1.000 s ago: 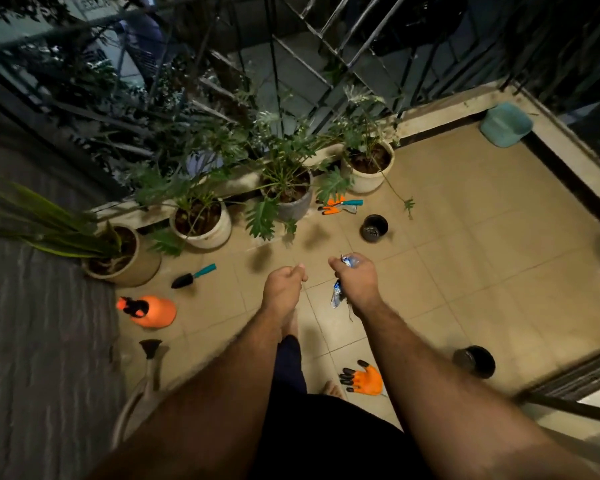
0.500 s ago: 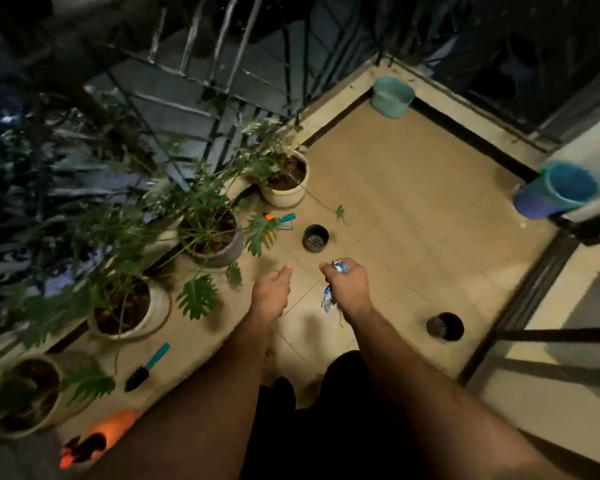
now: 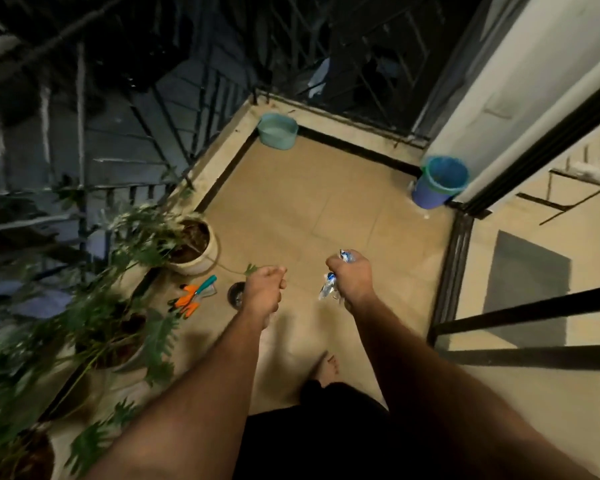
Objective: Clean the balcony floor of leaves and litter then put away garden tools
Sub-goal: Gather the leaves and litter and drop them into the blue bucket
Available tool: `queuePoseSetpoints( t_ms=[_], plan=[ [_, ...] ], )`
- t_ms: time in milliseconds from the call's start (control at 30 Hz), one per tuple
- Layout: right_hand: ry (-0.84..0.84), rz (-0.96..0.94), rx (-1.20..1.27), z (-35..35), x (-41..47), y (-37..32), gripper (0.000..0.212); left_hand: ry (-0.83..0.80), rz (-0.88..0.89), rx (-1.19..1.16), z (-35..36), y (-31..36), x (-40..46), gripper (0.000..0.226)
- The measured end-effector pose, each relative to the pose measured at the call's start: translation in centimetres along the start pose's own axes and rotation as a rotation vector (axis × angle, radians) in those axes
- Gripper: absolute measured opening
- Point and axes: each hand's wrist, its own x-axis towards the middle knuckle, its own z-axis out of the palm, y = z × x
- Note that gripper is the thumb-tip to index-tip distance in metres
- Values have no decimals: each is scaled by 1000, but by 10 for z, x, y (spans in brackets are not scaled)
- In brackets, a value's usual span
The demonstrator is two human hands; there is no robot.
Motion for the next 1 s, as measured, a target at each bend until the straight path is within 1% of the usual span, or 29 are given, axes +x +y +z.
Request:
queuePoseSetpoints(
  t_ms=[167,300,367,500,567,667,767,900,1000],
  plan=[
    [77,-15,182,-66,58,-65,7,-131,37,-15,100,66,27,19],
    [170,-37,290,-95,102,-96,1,-214,43,-7,158,114,47,24],
    [200,-37,314,-101,126,-109,3,-271,38,-7,180,138,67,27],
    [239,-46,311,-107,178,-140,6,-343,11,-26,218,187,116,43],
    [262,-58,309,-109,206,-156,13,-376,20,1,233,215,139,49],
    [265,-53,305,-111,248,-185,16,-405,19,101,253,266,172,52],
    [274,-85,364,-111,277,-211,17,-454,41,177,272,307,199,55],
    [328,-54,401,-114,311,-234,18,-512,8,237,305,342,230,58],
    [373,-32,418,-133,349,-249,25,-556,-12,283,345,359,254,61]
  ],
)
